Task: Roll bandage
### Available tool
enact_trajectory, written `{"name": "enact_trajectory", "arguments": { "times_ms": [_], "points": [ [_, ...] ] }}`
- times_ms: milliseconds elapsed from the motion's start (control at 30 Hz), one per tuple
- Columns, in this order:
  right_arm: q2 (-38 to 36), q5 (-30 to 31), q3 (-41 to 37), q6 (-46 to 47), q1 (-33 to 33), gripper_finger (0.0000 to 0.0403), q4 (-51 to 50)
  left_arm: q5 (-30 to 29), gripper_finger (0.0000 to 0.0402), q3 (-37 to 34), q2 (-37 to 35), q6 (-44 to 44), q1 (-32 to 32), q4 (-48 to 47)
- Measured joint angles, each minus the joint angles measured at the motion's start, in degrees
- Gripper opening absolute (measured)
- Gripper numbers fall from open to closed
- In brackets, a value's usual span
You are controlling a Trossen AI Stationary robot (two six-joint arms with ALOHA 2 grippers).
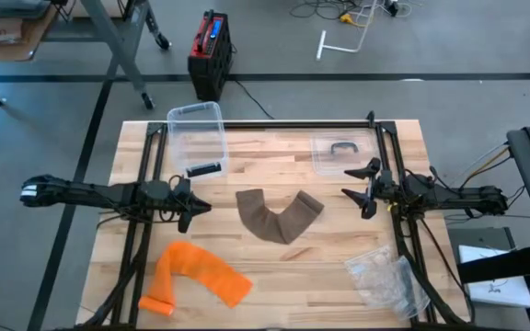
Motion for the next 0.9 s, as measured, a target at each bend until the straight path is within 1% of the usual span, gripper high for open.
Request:
{"name": "enact_trajectory", "arguments": {
  "times_ms": [200,900],
  "points": [
    [0.0,0.0,0.0,0.0,0.0,0.0311,0.0,0.0,0.0050,0.0,0.0,0.0,0.0,0.0],
    [0.0,0.0,0.0,0.0,0.0,0.0278,0.0,0.0,0.0050,0.0,0.0,0.0,0.0,0.0]
  ]
}}
